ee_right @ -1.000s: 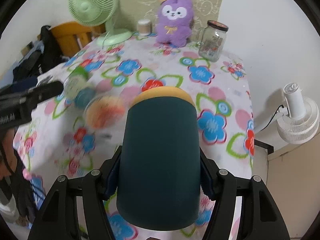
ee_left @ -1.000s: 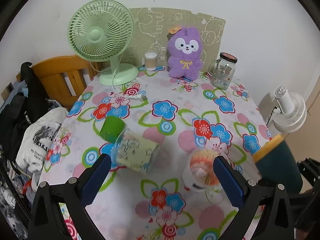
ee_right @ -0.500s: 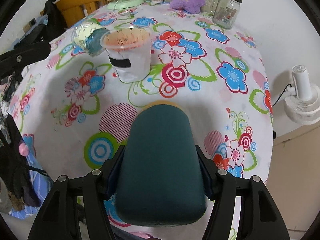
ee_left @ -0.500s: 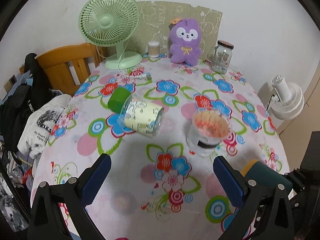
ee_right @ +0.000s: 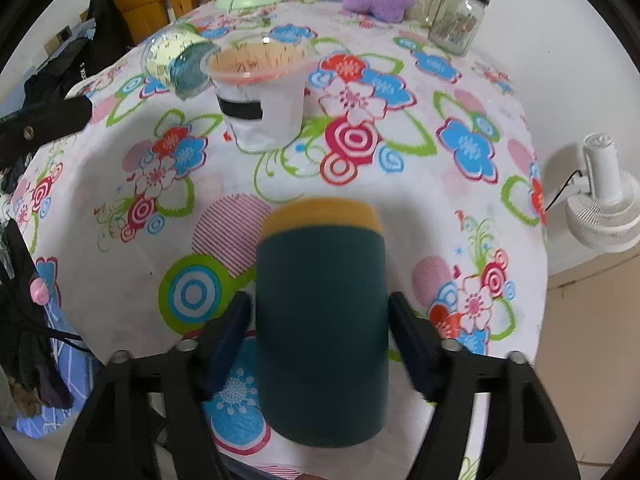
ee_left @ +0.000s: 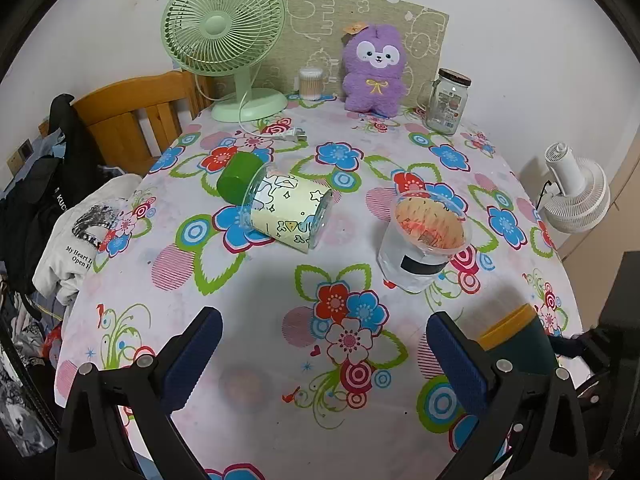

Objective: Flip cup upside down
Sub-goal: 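Lift the teal cup off the table with the right tool, then roll the right tool to turn the teal cup rim-down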

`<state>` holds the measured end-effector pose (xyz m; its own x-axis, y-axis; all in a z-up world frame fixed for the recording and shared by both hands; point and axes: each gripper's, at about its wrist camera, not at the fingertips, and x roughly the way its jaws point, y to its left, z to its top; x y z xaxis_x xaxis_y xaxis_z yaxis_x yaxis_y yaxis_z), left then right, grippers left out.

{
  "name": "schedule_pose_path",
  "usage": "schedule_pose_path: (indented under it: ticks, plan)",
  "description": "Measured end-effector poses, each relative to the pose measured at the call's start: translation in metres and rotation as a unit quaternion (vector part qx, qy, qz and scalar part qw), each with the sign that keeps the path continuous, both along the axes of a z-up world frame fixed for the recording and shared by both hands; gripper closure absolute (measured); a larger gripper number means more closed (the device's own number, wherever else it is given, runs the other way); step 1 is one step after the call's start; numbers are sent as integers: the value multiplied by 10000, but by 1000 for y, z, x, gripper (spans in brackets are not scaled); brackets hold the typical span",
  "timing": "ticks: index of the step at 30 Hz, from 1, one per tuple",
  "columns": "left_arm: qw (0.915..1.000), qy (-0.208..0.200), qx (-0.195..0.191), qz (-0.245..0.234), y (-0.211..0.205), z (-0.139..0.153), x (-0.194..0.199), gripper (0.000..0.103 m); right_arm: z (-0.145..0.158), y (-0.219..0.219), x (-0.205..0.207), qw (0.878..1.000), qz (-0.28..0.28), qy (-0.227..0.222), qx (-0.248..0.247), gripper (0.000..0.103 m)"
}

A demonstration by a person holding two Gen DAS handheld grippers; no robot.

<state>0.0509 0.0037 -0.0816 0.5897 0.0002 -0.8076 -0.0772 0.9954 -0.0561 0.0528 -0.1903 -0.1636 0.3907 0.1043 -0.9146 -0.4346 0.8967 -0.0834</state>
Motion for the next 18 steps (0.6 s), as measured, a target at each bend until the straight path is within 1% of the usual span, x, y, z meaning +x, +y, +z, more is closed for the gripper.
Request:
schedule_pose_path:
  ticks: [1, 2, 10, 14, 18]
  plan:
    - [10000, -5, -2, 3, 0, 0, 0, 0, 4, 0, -1, 10000, 20, -61, 26, 19]
    - [10000, -13, -5, 10, 0, 0, 0, 0, 8, 1, -1, 9999, 29, -102, 49, 19]
    - [9999, -94, -107, -39, -7, 14, -8, 0, 40, -6, -4, 9984, 96, -266, 493, 18]
    - [9997, -132, -178, -81, -14, 23, -10, 0, 53, -18, -10, 9974, 88, -364, 615, 18]
    - [9995, -128, -224, -191, -31, 28, -10, 0, 62, -41, -15, 9967, -26, -516, 624, 17]
